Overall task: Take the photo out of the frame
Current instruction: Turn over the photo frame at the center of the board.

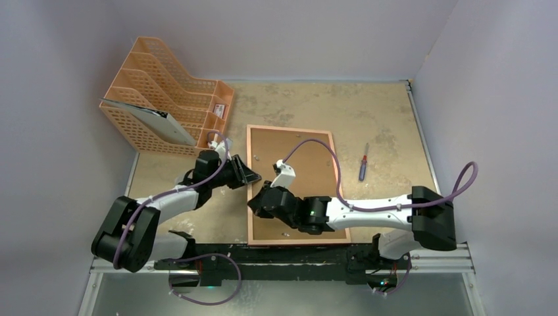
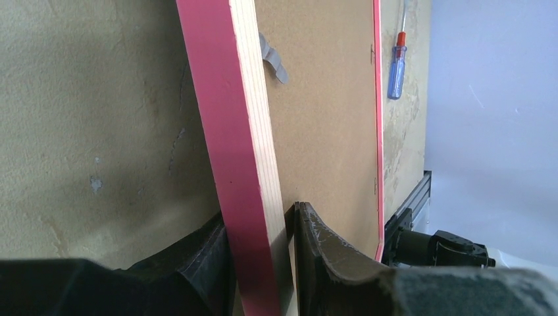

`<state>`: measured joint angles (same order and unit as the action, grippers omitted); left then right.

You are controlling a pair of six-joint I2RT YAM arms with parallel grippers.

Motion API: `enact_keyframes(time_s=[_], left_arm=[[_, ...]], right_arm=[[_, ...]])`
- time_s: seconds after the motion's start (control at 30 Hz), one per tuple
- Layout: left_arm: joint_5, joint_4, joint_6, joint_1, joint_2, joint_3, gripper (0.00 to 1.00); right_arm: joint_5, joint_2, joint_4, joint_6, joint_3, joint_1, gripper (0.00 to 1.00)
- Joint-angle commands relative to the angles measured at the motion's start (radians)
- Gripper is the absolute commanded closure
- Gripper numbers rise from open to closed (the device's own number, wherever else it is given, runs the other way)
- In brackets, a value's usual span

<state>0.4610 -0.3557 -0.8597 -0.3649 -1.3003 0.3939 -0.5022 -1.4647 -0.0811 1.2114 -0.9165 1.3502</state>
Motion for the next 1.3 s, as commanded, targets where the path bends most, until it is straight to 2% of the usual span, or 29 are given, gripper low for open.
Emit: enact_keyframes(time_s=[0.0, 0.17, 0.33, 0.4, 0.57, 0.77, 0.9, 1.03, 1.27], left_arm=[[-0.065, 0.06, 0.109, 0.003, 0.049, 0.06, 1.0], [-0.092, 0.122, 0.119, 0.004, 0.062, 0.103, 1.0], [-0.105, 0.193, 0.139, 0.003, 0.089, 0.149, 1.0], [-0.106, 0.203, 0.136, 0.003, 0.1, 0.159, 1.0], [-0.12, 0.251, 0.145, 0.003, 0.103, 0.198, 1.0], [-0.154, 0.321, 0.166, 0.003, 0.09, 0.265, 1.0], [-0.173, 0.354, 0.171, 0.003, 0.074, 0.307, 1.0], [-0.215, 0.423, 0.169, 0.003, 0.073, 0.344, 1.0], [-0.237, 0.487, 0.188, 0.004, 0.054, 0.401, 1.0]], right_arm=[[-0.073, 0.082, 0.063, 0.054, 0.038, 0.005, 0.89], [-0.083, 0.126, 0.071, 0.093, 0.094, 0.005, 0.78], [-0.088, 0.159, 0.074, 0.073, 0.114, 0.006, 0.53], [-0.093, 0.174, 0.078, 0.053, 0.115, 0.006, 0.47], [-0.135, 0.232, 0.127, 0.017, 0.124, 0.005, 0.4], [-0.171, 0.314, 0.091, -0.19, 0.131, 0.005, 0.35], [-0.135, 0.399, 0.025, -0.318, 0.17, 0.005, 0.34], [-0.074, 0.469, -0.044, -0.439, 0.213, 0.005, 0.25], [-0.048, 0.469, -0.011, -0.539, 0.205, 0.006, 0.21]])
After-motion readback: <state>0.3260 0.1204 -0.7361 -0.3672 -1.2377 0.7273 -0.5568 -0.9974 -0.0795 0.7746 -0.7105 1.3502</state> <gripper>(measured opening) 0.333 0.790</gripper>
